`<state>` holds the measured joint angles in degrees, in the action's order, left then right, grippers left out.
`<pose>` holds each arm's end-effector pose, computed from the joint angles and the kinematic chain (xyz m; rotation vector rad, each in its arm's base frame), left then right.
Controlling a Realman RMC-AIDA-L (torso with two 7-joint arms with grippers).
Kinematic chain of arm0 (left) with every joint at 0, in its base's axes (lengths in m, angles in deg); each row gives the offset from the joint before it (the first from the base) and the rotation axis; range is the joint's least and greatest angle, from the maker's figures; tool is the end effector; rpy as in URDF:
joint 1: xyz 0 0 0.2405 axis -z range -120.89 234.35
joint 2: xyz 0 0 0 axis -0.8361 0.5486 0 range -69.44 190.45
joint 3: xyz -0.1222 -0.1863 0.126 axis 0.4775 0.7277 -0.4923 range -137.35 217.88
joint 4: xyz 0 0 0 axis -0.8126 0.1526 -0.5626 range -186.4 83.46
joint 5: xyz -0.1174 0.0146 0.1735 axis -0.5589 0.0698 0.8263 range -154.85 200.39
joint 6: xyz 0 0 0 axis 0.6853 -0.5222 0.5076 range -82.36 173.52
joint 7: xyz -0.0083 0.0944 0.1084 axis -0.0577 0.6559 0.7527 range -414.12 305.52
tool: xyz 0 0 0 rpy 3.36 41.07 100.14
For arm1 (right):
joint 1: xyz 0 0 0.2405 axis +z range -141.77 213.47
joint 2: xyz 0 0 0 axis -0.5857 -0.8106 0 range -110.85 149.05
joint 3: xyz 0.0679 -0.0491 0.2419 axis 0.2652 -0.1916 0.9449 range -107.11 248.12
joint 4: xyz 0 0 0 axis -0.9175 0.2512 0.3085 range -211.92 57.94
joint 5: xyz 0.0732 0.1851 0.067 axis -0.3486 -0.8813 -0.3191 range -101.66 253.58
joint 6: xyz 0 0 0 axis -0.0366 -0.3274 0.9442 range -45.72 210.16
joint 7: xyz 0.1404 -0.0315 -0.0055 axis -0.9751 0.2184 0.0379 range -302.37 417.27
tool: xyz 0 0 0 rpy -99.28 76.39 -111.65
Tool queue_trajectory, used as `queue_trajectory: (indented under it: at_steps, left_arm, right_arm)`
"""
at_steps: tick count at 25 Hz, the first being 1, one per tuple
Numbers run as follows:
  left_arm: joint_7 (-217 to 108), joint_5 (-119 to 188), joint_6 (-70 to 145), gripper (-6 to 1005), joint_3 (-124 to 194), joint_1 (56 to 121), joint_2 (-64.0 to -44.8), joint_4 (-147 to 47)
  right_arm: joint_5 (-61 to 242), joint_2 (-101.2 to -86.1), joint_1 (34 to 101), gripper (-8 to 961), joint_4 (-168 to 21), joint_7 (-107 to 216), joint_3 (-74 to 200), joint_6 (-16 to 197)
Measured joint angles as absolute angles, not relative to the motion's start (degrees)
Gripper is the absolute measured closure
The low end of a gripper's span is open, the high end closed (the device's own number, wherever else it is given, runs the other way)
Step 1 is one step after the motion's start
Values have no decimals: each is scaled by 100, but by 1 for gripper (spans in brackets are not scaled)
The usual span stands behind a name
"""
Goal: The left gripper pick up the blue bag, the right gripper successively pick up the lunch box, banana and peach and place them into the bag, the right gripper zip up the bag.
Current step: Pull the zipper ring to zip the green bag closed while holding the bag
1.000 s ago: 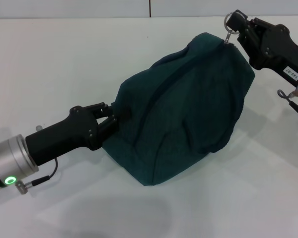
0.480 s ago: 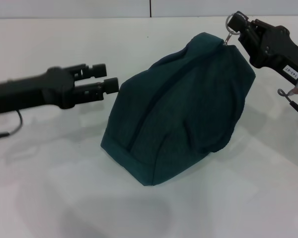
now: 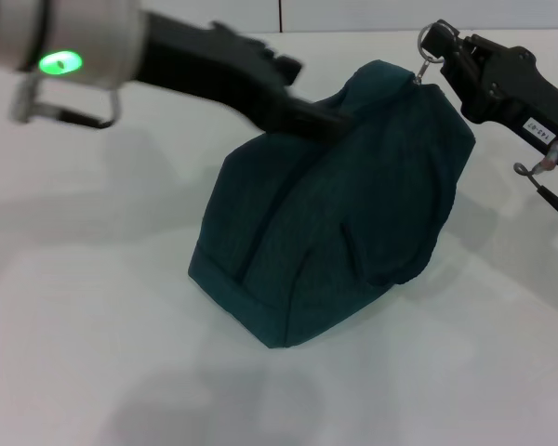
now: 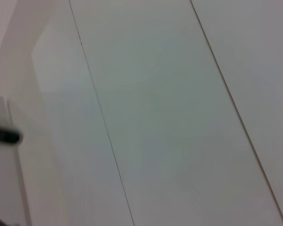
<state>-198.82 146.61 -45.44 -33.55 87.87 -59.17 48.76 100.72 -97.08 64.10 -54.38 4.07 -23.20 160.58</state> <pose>-0.0730 0.3281 0.0460 -2.7787 -0.5727 -0.2050 0.2123 0.3478 -0.0132 -2.1701 0.5106 1.3791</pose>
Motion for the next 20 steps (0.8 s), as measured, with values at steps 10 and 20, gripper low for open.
queue_trajectory:
  at_steps: [10, 20]
  left_arm:
    - [-20706, 15437, -4058, 182, -4438, 9202, -5924, 4728]
    - [-20421, 15774, -3596, 264, -4794, 8965, -5925, 4616]
  right_arm:
    - [10065, -9708, 6424, 899, -5416, 388, -2336, 16054]
    - [10065, -9708, 6459, 897, -5426, 320, -2398, 16044]
